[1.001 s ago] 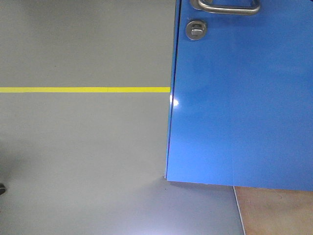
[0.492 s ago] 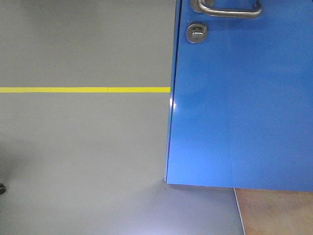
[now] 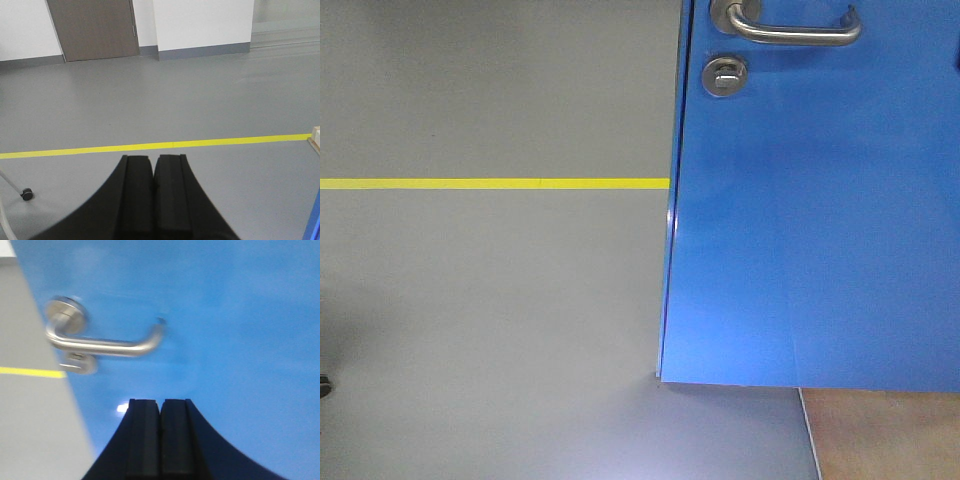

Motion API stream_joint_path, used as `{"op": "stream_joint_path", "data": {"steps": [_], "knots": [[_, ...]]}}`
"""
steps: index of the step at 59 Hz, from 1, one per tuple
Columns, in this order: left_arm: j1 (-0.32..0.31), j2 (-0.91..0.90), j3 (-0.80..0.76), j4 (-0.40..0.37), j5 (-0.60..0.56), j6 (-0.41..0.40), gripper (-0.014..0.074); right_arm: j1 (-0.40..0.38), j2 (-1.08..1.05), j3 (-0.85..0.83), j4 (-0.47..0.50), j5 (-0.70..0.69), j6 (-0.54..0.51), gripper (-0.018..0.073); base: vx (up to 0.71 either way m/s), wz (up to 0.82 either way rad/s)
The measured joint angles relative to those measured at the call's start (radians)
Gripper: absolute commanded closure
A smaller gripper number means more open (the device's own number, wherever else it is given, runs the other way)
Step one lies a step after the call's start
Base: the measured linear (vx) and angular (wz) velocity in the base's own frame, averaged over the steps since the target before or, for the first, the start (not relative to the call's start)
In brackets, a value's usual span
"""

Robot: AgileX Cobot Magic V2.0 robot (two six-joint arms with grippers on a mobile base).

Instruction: Move to blue door and open it

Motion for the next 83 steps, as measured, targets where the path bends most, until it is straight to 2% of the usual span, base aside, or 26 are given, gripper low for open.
{"op": "stream_joint_path", "data": {"steps": [10,17,25,41,53,83], "knots": [[0.000,0.000,0.000,0.000,0.000,0.000,0.0526,0.000,-0.217,0.255,-0.240,-0.245,0.141,0.0557,0.00,0.00],[0.000,0.000,0.000,0.000,0.000,0.000,0.0526,0.000,-0.364,0.439,-0.335,-0.362,0.230,0.0557,0.00,0.00],[0.000,0.000,0.000,0.000,0.000,0.000,0.0526,0.000,-0.514,0.642,-0.362,-0.423,0.291,0.0557,0.00,0.00],[0.000,0.000,0.000,0.000,0.000,0.000,0.0526,0.000,-0.778,0.967,-0.365,-0.431,0.375,0.0557,0.00,0.00],[0.000,0.000,0.000,0.000,0.001,0.000,0.0526,0.000,-0.954,1.008,-0.364,-0.376,0.439,0.0557,0.00,0.00],[0.000,0.000,0.000,0.000,0.000,0.000,0.0526,0.000,-0.963,1.008,-0.365,-0.318,0.446,0.0557,0.00,0.00]]}}
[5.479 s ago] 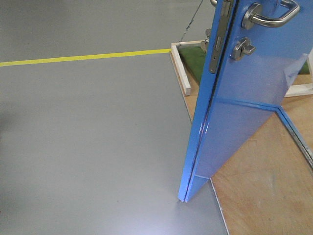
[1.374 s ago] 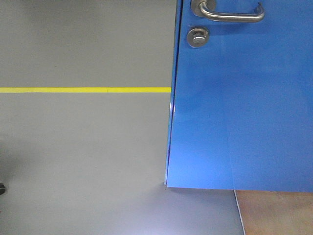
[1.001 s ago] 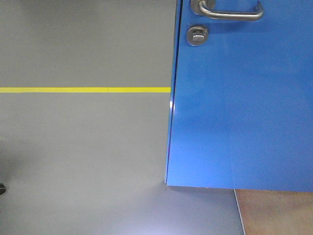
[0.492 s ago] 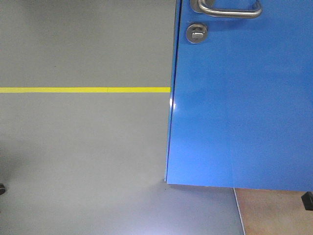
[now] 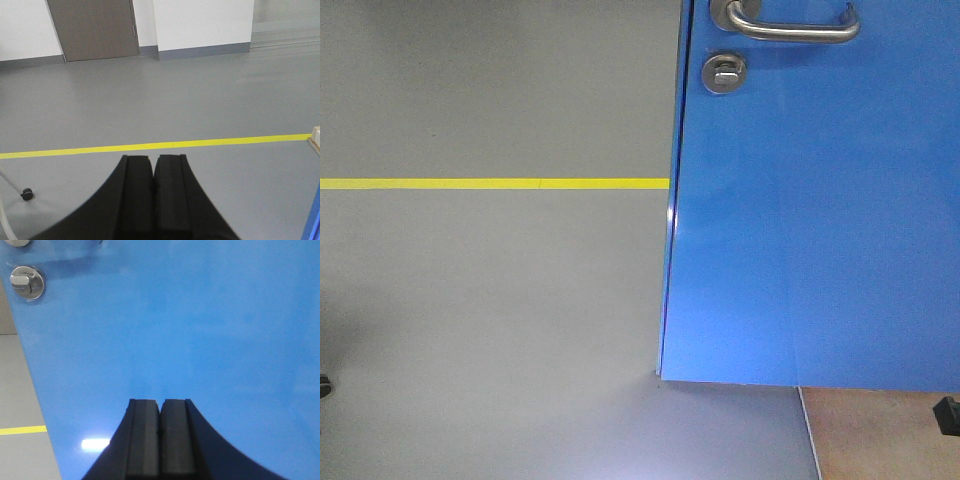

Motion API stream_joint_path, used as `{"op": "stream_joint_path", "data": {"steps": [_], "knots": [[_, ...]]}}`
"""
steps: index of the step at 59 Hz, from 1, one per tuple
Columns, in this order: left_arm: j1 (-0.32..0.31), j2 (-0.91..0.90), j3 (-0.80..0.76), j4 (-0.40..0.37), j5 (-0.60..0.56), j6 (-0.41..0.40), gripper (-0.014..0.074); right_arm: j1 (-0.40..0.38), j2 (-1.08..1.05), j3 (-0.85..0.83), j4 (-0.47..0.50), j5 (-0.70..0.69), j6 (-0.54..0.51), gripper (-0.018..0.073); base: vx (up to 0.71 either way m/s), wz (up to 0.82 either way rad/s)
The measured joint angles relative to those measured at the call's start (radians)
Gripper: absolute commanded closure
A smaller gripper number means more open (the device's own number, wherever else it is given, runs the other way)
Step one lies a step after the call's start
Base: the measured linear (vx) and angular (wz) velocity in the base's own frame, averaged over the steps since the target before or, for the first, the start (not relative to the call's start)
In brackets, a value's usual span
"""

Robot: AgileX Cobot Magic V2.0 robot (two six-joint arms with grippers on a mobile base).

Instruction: Move to blue door and open it

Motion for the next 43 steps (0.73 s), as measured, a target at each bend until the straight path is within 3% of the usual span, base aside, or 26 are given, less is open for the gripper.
{"op": "stream_joint_path", "data": {"steps": [43], "knots": [[0.000,0.000,0.000,0.000,0.000,0.000,0.0526,0.000,0.000,0.000,0.000,0.000,0.001,0.0557,0.00,0.00]]}}
